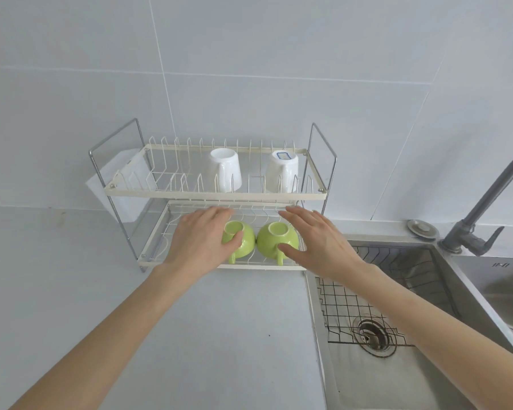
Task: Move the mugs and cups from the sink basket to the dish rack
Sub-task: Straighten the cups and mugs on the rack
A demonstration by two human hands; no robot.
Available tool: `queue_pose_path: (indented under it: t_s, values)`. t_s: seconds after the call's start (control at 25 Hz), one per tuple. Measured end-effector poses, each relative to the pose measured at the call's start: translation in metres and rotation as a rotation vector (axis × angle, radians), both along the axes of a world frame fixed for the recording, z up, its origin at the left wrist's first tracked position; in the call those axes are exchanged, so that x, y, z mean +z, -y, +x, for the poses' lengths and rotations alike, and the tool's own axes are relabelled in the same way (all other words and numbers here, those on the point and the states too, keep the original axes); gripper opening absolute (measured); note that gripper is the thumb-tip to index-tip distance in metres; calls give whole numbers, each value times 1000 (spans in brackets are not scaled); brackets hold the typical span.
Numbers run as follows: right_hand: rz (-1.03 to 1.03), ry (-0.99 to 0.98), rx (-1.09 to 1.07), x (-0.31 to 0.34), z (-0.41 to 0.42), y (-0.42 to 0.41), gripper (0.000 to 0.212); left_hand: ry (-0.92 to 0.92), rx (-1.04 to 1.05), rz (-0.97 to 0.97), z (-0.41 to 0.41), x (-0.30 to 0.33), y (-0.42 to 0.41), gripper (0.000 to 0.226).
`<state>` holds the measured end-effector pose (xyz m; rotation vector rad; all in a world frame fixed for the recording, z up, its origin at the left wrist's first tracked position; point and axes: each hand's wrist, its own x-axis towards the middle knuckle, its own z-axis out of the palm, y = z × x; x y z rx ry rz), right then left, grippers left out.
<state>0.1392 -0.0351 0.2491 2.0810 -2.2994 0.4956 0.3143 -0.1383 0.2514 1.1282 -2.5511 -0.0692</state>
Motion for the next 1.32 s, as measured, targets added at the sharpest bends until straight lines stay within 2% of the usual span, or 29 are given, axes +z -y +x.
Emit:
queue_pose_path:
  t_s: [0.16, 0.24, 0.36, 0.52, 0.76, 1.0, 1.12, 1.32]
  values:
    - [-87, -18, 6, 34, 0, 3, 57, -33, -6, -82, -2, 43, 0, 59]
    - [-114, -11, -5, 53, -4, 10, 56, -46, 0, -108, -6, 61, 5, 56]
    - [-103, -28, -30, 78, -13, 28, 53, -80, 13, -99, -15, 82, 20, 47]
    - [-41, 15, -79, 97, -30, 61, 53, -33, 33, -48, -27, 96, 48, 50]
    - [143, -14, -112, 98, -47, 103, 57, 95, 55, 60, -46, 92, 92, 55]
    - [313, 4, -175, 84, -63, 133, 72, 158, 67, 174, -64, 75, 129, 63]
    - [343, 46, -168, 79, -69, 139, 77, 134, 46, 241, -67, 63, 139, 59]
    - [311, 49, -147, 79, -72, 141, 69, 25, -12, 252, -84, 56, 138, 56]
